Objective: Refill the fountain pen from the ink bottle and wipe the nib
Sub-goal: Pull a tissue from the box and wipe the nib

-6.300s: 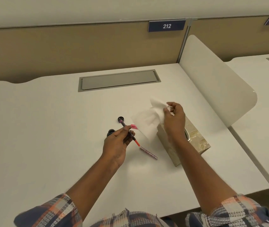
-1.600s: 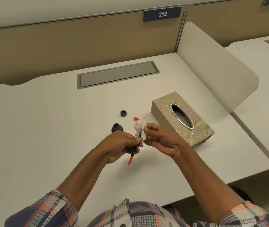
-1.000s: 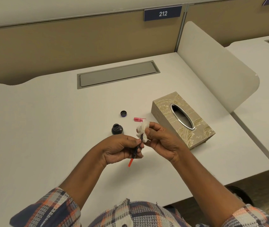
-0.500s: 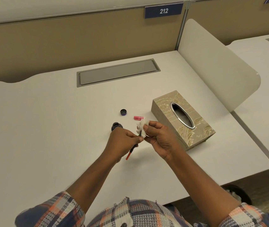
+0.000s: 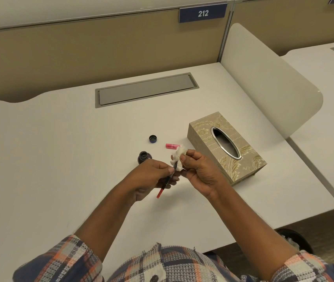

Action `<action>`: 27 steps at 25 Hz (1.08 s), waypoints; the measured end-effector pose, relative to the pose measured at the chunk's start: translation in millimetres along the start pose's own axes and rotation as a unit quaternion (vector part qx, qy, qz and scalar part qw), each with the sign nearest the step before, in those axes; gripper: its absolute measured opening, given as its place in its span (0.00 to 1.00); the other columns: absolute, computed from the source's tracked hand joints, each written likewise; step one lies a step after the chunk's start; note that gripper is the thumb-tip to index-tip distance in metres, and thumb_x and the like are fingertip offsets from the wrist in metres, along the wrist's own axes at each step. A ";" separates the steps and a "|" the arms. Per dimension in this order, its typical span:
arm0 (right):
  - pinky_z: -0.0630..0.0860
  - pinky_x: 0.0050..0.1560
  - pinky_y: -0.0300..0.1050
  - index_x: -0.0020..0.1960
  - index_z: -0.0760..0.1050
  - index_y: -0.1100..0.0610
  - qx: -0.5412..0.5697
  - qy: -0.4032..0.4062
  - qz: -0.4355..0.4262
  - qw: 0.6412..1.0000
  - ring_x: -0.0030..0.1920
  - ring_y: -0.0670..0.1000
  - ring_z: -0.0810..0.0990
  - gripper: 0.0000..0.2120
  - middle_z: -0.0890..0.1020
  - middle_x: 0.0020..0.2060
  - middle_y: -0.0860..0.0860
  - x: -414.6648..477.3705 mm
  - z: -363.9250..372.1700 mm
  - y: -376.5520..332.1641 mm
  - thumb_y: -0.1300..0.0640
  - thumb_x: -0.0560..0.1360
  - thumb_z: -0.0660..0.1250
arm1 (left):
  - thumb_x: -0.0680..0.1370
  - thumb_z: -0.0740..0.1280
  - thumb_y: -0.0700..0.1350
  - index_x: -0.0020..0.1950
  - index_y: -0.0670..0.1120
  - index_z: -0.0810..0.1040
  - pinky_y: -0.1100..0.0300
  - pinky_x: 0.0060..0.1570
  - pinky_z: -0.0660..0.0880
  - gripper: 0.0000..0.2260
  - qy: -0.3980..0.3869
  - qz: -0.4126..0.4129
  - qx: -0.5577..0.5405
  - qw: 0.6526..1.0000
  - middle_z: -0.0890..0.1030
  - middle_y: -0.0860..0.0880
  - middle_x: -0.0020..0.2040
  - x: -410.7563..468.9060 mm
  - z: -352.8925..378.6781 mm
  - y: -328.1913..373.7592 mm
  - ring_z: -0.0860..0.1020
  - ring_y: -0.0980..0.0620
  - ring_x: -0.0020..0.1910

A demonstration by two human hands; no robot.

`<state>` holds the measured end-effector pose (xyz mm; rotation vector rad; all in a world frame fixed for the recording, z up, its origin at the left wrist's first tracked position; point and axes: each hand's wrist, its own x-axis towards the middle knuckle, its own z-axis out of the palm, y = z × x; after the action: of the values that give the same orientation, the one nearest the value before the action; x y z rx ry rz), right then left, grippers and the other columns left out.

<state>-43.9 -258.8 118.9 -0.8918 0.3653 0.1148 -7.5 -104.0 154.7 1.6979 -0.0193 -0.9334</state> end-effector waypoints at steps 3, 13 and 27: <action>0.82 0.39 0.44 0.47 0.80 0.61 -0.001 0.000 0.002 1.000 0.39 0.51 0.85 0.08 0.86 0.41 0.55 0.0 -1.5 -1.4 0.68 0.76 0.62 | 0.78 0.64 0.38 0.46 0.37 0.82 0.53 0.49 0.80 0.08 0.003 -0.008 -0.051 0.999 0.84 0.43 0.37 -0.2 3.5 -0.8 0.83 0.45 0.41; 0.82 0.44 0.45 0.47 0.79 0.63 -0.010 0.063 -0.012 0.998 0.40 0.52 0.85 0.05 0.85 0.41 0.57 7.3 -4.9 6.1 0.69 0.74 0.66 | 0.66 0.77 0.40 0.40 0.40 0.84 0.65 0.36 0.73 0.06 0.183 0.025 0.092 0.979 0.83 0.47 0.34 0.6 14.4 0.1 0.81 0.52 0.36; 0.75 0.57 0.45 0.50 0.79 0.58 0.114 0.101 0.015 0.988 0.41 0.47 0.85 0.08 0.86 0.41 0.52 7.1 -15.2 -7.7 0.66 0.78 0.62 | 0.67 0.76 0.40 0.42 0.40 0.84 0.59 0.44 0.75 0.06 0.173 0.027 0.056 0.983 0.84 0.45 0.39 5.8 12.4 -0.6 0.81 0.50 0.41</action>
<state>-39.4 -275.9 113.3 -0.6721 0.5695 0.0093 -11.1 -116.5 150.4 1.9355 0.1145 -0.5973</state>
